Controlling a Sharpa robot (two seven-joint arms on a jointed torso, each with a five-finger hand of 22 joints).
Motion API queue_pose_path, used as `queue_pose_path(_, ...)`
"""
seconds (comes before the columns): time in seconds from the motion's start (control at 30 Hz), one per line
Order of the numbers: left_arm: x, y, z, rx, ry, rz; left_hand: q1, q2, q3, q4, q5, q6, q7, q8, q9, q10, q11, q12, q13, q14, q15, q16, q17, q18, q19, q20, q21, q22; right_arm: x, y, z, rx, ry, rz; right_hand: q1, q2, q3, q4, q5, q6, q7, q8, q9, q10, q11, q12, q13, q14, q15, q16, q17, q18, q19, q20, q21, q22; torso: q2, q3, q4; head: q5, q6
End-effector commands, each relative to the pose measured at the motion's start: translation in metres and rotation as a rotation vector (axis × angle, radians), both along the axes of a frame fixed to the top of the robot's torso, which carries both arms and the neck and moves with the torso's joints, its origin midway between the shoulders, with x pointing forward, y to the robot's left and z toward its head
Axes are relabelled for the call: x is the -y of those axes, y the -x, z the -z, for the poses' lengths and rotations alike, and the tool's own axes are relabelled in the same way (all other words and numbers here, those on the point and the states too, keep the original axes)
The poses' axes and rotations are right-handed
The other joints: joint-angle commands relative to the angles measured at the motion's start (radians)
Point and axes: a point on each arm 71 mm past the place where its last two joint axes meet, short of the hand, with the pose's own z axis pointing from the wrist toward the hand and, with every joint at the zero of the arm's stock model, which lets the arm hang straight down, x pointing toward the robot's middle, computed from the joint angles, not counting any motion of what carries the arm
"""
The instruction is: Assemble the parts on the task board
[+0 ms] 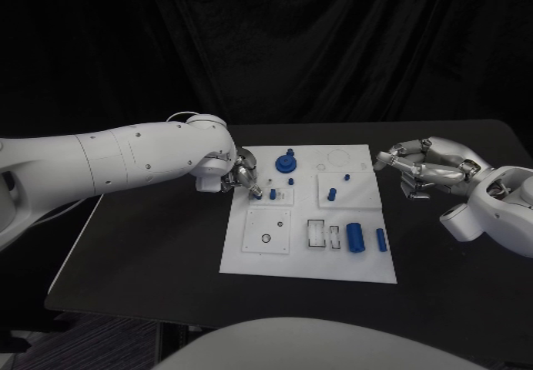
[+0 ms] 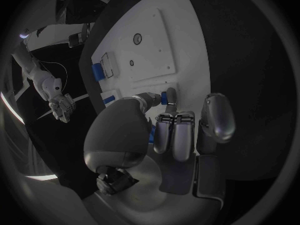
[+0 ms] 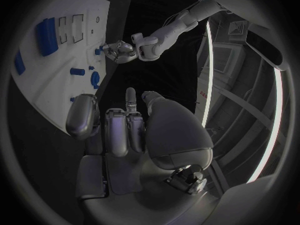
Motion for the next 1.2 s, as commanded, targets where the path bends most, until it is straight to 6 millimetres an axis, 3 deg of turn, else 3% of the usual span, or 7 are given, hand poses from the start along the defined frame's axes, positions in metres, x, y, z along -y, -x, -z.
queue_pose_path(0.03, 0.0004, 0.0006, 0.0004, -0.019, -0.009, 0.007, 0.001, 0.007, 0.007, -0.011, 0.005, 0.013, -0.019, 0.004, 0.002, 0.104, -0.003, 0.004, 0.263, 0.104, -0.006, -0.001, 0.263, -0.002, -0.004, 0.001, -0.003, 0.155, 0.0026, -0.0032, -0.0038, 0.031, -0.038, 0.043, -0.002, 0.008, -0.004, -0.002, 0.006, 0.000, -0.002, 0.004, 0.001, 0.004, 0.001, 0.002, 0.095, 0.052, -0.006, 0.000, 0.076, -0.011, 0.002, -0.002, -0.003, 0.015, 0.001, -0.0007, 0.0000, 0.000, 0.000)
queue_pose_path(0.37, 0.0029, -0.0029, 0.0009, -0.003, 0.004, -0.001, 0.000, 0.012, 0.009, -0.013, 0.002, 0.012, -0.018, 0.000, 0.000, 0.104, -0.002, 0.004, 0.263, 0.104, -0.006, -0.001, 0.263, -0.001, -0.006, 0.001, -0.007, 0.153, 0.0019, -0.0027, -0.0013, -0.001, -0.023, 0.033, 0.012, 0.012, 0.003, -0.006, 0.013, -0.006, -0.002, 0.003, 0.004, -0.003, 0.000, -0.001, 0.085, 0.048, -0.006, -0.009, 0.065, -0.008, -0.006, -0.003, -0.016, 0.008, 0.001, 0.0001, 0.0003, -0.003, 0.000)
queue_pose_path(0.53, 0.0051, -0.0047, 0.0011, 0.012, 0.022, -0.002, -0.047, 0.045, -0.029, 0.016, -0.151, 0.013, -0.013, -0.026, -0.013, 0.104, 0.004, 0.004, 0.263, 0.104, 0.000, -0.001, 0.263, 0.001, -0.012, 0.007, -0.019, 0.150, 0.0008, -0.0026, 0.0002, -0.018, -0.013, 0.025, 0.023, 0.013, 0.007, -0.009, 0.016, -0.009, -0.002, 0.003, 0.006, -0.008, 0.001, -0.004, 0.080, 0.045, -0.006, -0.015, 0.056, -0.006, -0.011, -0.003, -0.024, 0.004, 0.002, 0.0006, -0.0009, -0.002, 0.000)
queue_pose_path(0.93, 0.0031, -0.0048, 0.0021, 0.012, 0.017, -0.010, -0.089, 0.065, -0.088, 0.059, -0.231, 0.020, -0.010, -0.047, -0.024, 0.104, 0.008, 0.004, 0.263, 0.104, 0.004, -0.001, 0.263, 0.002, -0.014, 0.010, -0.025, 0.149, -0.0006, -0.0029, 0.0024, -0.040, 0.002, 0.012, 0.054, 0.013, 0.018, -0.018, 0.031, -0.014, -0.001, 0.004, 0.012, -0.012, 0.001, -0.006, 0.077, 0.041, -0.006, -0.021, 0.049, -0.004, -0.018, -0.002, -0.031, 0.002, 0.000, -0.0005, -0.0001, -0.002, 0.000)
queue_pose_path(0.97, 0.0028, -0.0047, 0.0024, 0.009, 0.015, -0.010, -0.111, 0.063, -0.115, 0.078, -0.288, 0.023, -0.007, -0.054, -0.029, 0.104, 0.010, 0.004, 0.263, 0.104, 0.006, -0.001, 0.263, 0.002, -0.015, 0.011, -0.026, 0.149, -0.0007, -0.0029, 0.0026, -0.042, 0.003, 0.011, 0.062, 0.012, 0.022, -0.021, 0.042, -0.016, -0.001, 0.005, 0.014, -0.013, 0.001, -0.007, 0.076, 0.040, -0.006, -0.023, 0.047, -0.004, -0.019, -0.002, -0.032, 0.002, 0.000, -0.0007, 0.0000, -0.001, 0.000)
queue_pose_path(1.1, 0.0024, -0.0043, 0.0031, 0.004, 0.012, -0.008, -0.169, 0.065, -0.187, 0.096, -0.381, 0.031, -0.003, -0.071, -0.041, 0.104, 0.014, 0.004, 0.263, 0.104, 0.009, -0.001, 0.263, 0.002, -0.016, 0.015, -0.028, 0.148, -0.0011, -0.0030, 0.0033, -0.049, 0.008, 0.005, 0.071, 0.011, 0.025, -0.024, 0.051, -0.017, -0.001, 0.006, 0.016, -0.013, 0.001, -0.007, 0.076, 0.040, -0.006, -0.024, 0.047, -0.003, -0.020, -0.002, -0.033, 0.002, 0.000, -0.0006, 0.0000, -0.002, 0.000)
queue_pose_path(1.2, 0.0023, -0.0040, 0.0036, 0.000, 0.009, -0.008, -0.189, 0.071, -0.218, 0.095, -0.401, 0.035, -0.003, -0.079, -0.046, 0.104, 0.014, 0.004, 0.263, 0.104, 0.010, -0.001, 0.263, 0.003, -0.016, 0.016, -0.028, 0.148, -0.0014, -0.0029, 0.0037, -0.052, 0.011, 0.002, 0.076, 0.011, 0.028, -0.025, 0.057, -0.017, -0.001, 0.007, 0.018, -0.013, 0.001, -0.007, 0.076, 0.040, -0.006, -0.025, 0.046, -0.003, -0.021, -0.002, -0.034, 0.002, 0.000, -0.0003, 0.0000, -0.001, 0.000)
